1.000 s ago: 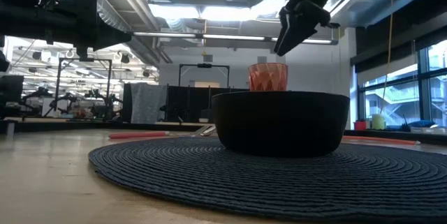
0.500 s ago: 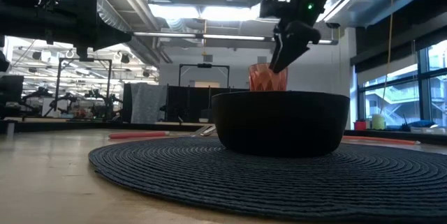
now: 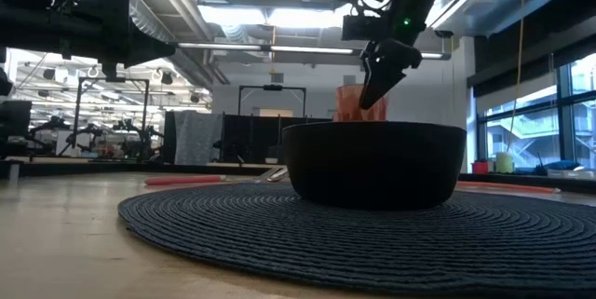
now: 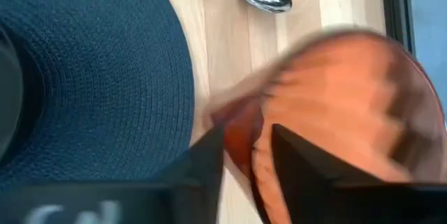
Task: Pick & Place Utensil
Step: Put the brown cup at the top right of the black table mat
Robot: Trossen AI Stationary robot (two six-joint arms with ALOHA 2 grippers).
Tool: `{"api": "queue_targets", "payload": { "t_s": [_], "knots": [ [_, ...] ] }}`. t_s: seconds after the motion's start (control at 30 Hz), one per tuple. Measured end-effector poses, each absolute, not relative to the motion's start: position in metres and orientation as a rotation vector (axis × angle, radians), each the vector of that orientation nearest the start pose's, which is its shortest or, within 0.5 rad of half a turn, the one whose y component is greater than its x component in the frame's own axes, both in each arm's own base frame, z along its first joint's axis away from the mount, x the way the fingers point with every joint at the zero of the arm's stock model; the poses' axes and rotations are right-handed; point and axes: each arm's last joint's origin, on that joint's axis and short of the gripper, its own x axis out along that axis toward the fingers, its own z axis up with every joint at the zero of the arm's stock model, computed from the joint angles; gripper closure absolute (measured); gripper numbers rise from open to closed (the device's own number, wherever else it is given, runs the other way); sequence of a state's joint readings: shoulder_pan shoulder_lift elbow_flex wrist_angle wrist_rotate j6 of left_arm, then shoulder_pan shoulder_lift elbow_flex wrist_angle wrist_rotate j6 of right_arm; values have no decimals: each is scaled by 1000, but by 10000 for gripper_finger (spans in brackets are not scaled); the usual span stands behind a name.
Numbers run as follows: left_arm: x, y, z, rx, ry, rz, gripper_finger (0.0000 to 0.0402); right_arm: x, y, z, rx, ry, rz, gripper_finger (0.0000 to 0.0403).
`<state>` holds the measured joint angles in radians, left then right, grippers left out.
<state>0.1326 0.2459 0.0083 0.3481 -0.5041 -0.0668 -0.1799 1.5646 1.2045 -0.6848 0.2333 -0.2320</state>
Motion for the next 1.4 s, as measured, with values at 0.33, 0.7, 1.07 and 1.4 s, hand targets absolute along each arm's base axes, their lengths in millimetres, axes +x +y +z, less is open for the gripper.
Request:
{"api": "queue_targets", "payload": {
  "t_s": [0.33,0.7,1.07,1.4],
  "knots": [
    [106,28,179,-85,-131,632,398,314,-63,281,-206,1058,-269,377],
    [106,28,179,-84,-131,632,398,287,-10,336,-77,1292,-201,387],
    [106,28,179,-86,-132,632,398,281,46,322,-108,1334,-114,390],
    [106,28,179,-87,-131,632,398,268,53,289,-109,1303,-93,391]
  ]
}}
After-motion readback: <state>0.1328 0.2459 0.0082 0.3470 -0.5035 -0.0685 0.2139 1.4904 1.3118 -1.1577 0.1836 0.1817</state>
